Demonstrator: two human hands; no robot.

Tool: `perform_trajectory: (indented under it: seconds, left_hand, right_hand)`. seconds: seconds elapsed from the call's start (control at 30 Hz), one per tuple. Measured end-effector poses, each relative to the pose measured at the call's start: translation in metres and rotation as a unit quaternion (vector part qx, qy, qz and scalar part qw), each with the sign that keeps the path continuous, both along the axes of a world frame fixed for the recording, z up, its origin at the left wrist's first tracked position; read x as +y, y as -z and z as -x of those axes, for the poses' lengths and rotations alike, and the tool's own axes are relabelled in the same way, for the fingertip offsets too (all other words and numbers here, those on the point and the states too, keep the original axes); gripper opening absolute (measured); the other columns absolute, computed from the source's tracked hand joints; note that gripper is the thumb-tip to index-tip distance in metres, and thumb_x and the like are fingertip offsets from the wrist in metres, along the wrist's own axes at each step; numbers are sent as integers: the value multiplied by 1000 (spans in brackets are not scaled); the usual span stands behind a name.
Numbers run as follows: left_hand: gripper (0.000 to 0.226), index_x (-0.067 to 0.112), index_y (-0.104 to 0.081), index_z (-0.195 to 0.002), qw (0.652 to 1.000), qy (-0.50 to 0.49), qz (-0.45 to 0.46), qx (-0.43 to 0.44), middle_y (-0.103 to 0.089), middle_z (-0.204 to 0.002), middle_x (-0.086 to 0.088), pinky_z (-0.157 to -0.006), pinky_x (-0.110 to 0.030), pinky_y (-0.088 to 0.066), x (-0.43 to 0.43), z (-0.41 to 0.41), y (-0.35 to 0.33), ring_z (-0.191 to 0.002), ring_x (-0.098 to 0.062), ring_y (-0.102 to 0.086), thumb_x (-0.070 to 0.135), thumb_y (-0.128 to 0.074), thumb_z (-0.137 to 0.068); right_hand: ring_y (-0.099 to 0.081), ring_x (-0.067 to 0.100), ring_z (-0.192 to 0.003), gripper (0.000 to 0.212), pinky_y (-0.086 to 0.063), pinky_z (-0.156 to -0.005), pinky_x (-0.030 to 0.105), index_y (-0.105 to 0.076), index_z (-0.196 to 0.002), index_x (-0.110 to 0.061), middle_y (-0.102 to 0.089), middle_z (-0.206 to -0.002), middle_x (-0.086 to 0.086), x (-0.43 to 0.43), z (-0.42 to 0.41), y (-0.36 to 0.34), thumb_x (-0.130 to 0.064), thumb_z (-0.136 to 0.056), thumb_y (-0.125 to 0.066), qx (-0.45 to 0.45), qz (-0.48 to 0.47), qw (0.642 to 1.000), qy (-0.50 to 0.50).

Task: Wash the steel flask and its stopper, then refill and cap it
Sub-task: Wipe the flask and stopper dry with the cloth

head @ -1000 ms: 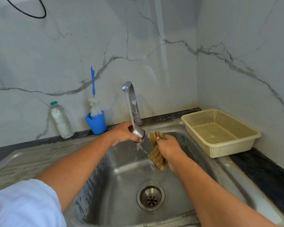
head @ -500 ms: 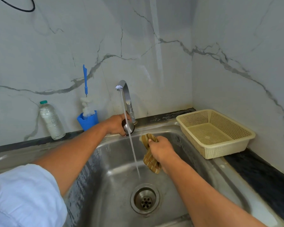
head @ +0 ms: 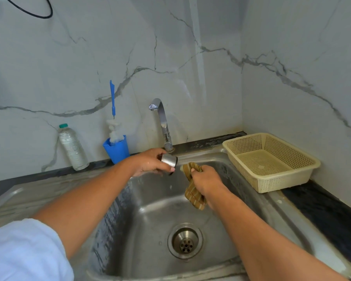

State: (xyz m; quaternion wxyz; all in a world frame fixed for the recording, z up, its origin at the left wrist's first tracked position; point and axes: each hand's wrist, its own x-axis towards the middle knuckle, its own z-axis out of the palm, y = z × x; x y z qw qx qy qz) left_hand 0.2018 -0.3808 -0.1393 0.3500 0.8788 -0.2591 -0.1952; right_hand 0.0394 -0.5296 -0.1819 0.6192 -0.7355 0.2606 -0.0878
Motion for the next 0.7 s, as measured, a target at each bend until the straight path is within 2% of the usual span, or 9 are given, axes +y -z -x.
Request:
perform_trajectory:
  seconds: [0.07, 0.13, 0.23, 0.33, 0.4, 0.47, 0.57, 0.63, 0.7]
  left_hand:
    - [56, 18, -57, -121, 986, 34, -133, -91, -64, -120, -5, -84, -31, -59, 7, 14, 1, -102, -16, -65, 26, -91, -78]
    - [59, 23, -55, -122, 936, 65, -269, -217, -62, -113, 0, -73, -28, -52, 13, 30, 0, -95, -14, -61, 35, -90, -76]
    - [61, 25, -51, -123, 869, 99, -373, -310, -56, -115, -1, -81, -33, -53, 18, 51, 4, -102, -18, -56, 34, -89, -75]
    - [77, 27, -47, -141, 895, 106, -341, -268, -56, -128, -1, -93, -40, -55, 23, 69, 4, -110, -21, -57, 38, -88, -77]
    - [72, 30, -49, -141, 900, 99, -334, -262, -56, -124, 0, -90, -38, -55, 27, 86, -1, -107, -20, -58, 37, -87, -79]
    - [62, 32, -53, -130, 925, 56, -286, -242, -59, -120, 0, -85, -37, -55, 34, 96, 2, -104, -19, -59, 34, -87, -78]
    - [52, 29, -49, -117, 987, -87, -66, -118, -62, -117, -4, -83, -38, -59, 41, 115, 7, -101, -21, -66, 36, -86, -80]
    - [48, 27, -49, -120, 978, -183, 95, -14, -62, -119, -8, -85, -39, -63, 39, 129, 10, -101, -25, -71, 41, -81, -86]
    - [41, 29, -51, -127, 943, -243, 213, 80, -66, -119, -11, -90, -43, -62, 36, 141, 14, -100, -28, -73, 43, -72, -95]
  right_hand:
    - [-65, 27, -100, 19, -55, -94, 46, -58, -114, -19, -67, -107, 9, 1, 1, -2, -33, -106, -50, 2, 2, 1000, -2]
    - [-67, 28, -98, 22, -56, -93, 47, -59, -117, -17, -68, -107, 10, 3, 4, -6, -33, -105, -49, 4, 4, 1000, -4]
    - [-69, 29, -96, 24, -58, -92, 47, -61, -116, -14, -69, -105, 11, 6, 7, -8, -33, -104, -50, -1, 0, 1000, -4]
    - [-72, 32, -88, 25, -61, -87, 49, -63, -112, -12, -73, -96, 14, 8, 8, -10, -32, -103, -50, -2, 5, 1000, -10]
    - [-72, 32, -88, 24, -60, -88, 48, -62, -111, -12, -73, -97, 14, 9, 11, -11, -31, -102, -52, -2, 7, 1000, -17]
    - [-71, 30, -89, 24, -60, -88, 47, -62, -112, -10, -72, -98, 13, 10, 14, -13, -31, -102, -55, -7, 3, 1000, -27]
    - [-71, 25, -81, 20, -57, -67, 36, -61, -110, -10, -72, -91, 12, 10, 20, -16, -28, -103, -58, -22, -48, 998, -34]
    - [-70, 22, -76, 12, -51, -60, 32, -58, -105, -12, -71, -85, 11, 9, 21, -16, -24, -104, -56, -31, -84, 995, -35]
    - [-71, 22, -75, 9, -53, -62, 33, -57, -104, -13, -72, -83, 11, 10, 21, -15, -21, -105, -54, -39, -108, 993, -41]
